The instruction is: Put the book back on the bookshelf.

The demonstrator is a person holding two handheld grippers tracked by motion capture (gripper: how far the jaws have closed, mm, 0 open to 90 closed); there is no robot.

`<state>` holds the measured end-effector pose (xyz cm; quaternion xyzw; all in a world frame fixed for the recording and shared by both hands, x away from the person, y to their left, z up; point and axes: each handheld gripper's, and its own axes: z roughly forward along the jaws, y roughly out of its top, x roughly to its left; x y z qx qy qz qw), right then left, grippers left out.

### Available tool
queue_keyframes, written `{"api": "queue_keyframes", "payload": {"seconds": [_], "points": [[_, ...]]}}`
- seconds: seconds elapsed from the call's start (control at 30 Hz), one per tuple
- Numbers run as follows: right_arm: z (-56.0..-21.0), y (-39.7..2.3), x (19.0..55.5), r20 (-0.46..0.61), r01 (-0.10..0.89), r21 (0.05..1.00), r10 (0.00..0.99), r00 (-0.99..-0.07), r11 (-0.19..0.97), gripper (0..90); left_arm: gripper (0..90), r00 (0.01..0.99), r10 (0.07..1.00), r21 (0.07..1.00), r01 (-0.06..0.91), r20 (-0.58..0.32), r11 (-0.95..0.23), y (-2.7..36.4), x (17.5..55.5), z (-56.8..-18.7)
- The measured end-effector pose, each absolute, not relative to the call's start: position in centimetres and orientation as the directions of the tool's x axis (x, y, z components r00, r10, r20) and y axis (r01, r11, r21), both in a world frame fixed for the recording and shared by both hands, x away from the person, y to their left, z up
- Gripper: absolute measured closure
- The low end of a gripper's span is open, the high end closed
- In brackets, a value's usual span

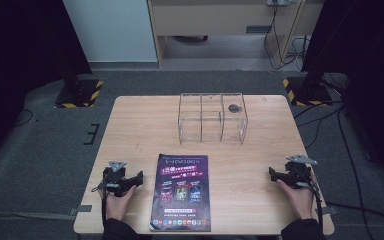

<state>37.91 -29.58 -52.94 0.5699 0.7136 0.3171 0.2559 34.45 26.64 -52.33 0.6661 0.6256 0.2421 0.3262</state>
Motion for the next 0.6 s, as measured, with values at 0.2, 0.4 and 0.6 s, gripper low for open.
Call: {"api": "queue_keyframes", "payload": {"seconds": [0.2, 0.4, 0.6], "points": [[-51.3, -29.0, 37.1, 0.024, 0.612, 0.779, 0.968, -0.248, 0.138, 7.9, 21.9, 0.126, 0.987, 0.779, 0.628, -0.102, 0.000, 26.4, 33.7, -51.3], [-49.9, -28.8, 36.8, 0.057, 0.590, 0.801, 0.968, -0.246, 0.103, 7.9, 24.2, 0.151, 0.980, 0.803, 0.595, -0.131, 0.015, 26.0, 33.3, -50.5], [-48.3, -27.7, 36.2, 0.073, 0.562, 0.820, 0.956, -0.283, 0.104, 8.2, 26.0, 0.182, 0.973, 0.819, 0.573, -0.143, 0.013, 25.0, 33.0, -49.8]]}}
